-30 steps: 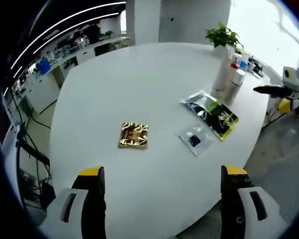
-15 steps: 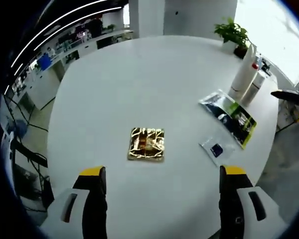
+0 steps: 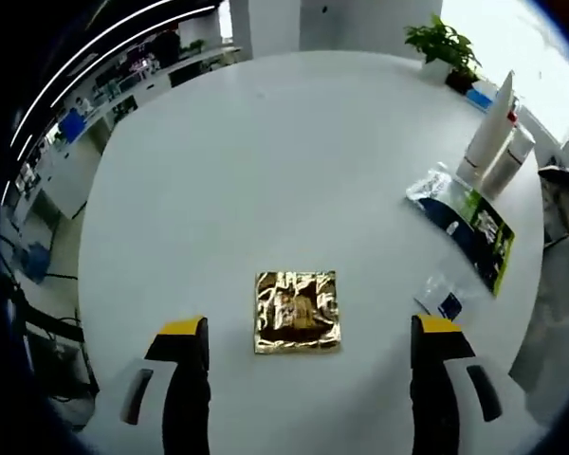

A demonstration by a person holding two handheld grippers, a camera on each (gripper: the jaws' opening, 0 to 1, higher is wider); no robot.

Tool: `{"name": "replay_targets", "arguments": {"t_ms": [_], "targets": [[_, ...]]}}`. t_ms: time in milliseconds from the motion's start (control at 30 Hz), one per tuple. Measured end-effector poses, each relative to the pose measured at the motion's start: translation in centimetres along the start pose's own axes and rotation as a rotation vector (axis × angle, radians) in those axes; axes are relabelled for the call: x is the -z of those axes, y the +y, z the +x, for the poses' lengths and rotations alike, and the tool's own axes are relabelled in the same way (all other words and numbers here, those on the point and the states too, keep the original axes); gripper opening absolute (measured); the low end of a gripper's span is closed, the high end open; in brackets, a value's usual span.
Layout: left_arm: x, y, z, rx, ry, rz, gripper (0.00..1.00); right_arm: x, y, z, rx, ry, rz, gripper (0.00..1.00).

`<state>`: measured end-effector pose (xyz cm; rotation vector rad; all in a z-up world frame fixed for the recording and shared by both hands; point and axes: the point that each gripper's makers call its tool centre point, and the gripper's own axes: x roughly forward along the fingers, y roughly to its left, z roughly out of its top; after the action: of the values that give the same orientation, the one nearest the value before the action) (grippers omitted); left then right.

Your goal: Arrange the skincare products in the storage area until every visible bottle or jar stands upright without overlapping.

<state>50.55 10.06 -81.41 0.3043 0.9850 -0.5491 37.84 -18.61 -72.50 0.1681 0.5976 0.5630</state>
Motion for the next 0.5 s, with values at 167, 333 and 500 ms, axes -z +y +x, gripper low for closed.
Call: {"name": "replay_targets", "arguments": {"t_ms": [167,333,500], "targets": [[-0.2,0.2,0.8,0.013,0.009,0.015,0.80,0.0,-0.2,0.0,0.006,-0.002,0.011,1.00],[-0.4,0.6,1.3,0.016,0.010,0.024,0.71,0.0,-0.4,0.0,0.014,-0.001,0.014,1.00],[-0.7,0.6,1.7,0.022,0.005,0.025,0.64,0.1,-0.5,-0.1,0.017,-0.001,0.023,1.00]]}}
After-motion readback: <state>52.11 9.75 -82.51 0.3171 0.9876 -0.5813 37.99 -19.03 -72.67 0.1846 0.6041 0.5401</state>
